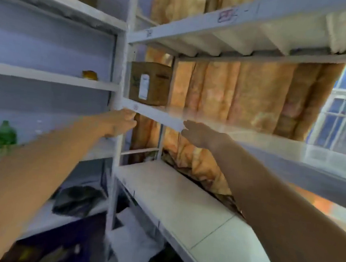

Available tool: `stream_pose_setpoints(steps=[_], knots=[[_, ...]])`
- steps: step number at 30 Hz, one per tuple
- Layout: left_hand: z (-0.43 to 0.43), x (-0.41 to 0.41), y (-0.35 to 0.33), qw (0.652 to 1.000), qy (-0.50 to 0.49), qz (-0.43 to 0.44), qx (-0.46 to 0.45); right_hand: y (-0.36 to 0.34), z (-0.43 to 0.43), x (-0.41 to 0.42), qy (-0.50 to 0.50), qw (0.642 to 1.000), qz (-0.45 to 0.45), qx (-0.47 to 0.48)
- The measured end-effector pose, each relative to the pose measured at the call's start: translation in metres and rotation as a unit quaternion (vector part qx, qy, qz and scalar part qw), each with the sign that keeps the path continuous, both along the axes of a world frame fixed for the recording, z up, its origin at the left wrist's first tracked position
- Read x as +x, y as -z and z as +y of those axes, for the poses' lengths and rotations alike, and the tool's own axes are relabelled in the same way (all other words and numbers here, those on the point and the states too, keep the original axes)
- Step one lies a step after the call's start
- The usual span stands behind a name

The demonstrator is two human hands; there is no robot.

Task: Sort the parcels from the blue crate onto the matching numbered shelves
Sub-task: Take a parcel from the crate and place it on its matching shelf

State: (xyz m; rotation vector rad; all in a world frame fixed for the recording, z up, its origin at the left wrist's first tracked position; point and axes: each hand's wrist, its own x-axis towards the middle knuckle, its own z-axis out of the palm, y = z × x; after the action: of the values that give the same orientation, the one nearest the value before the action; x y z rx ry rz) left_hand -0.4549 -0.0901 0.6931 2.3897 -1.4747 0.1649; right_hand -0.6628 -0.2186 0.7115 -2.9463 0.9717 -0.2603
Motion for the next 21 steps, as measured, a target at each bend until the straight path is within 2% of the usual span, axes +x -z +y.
stream_pose_setpoints(steps=[2,4,11,17,19,21], knots=[[0.026,0.035,0.029,0.998,-0.033,-0.017,0.044,0.018,0.012,0.042,-0.031,0.999,-0.018,0.016],[0.052,0.068,0.050,0.996,-0.060,-0.012,0.069,0.040,0.039,0.093,-0.056,0.998,0.013,0.022],[0.126,0.196,0.125,0.987,-0.106,-0.008,0.125,0.116,0.065,0.245,-0.108,0.991,0.009,0.077],[0.175,0.289,0.241,0.968,-0.147,0.086,0.183,0.244,0.078,0.347,-0.143,0.977,0.088,0.130],[0.179,0.317,0.284,0.962,-0.162,0.105,0.190,0.288,0.078,0.383,-0.163,0.967,0.140,0.136],[0.181,0.341,0.329,0.958,-0.174,0.144,0.178,0.328,0.072,0.423,-0.181,0.952,0.163,0.184]])
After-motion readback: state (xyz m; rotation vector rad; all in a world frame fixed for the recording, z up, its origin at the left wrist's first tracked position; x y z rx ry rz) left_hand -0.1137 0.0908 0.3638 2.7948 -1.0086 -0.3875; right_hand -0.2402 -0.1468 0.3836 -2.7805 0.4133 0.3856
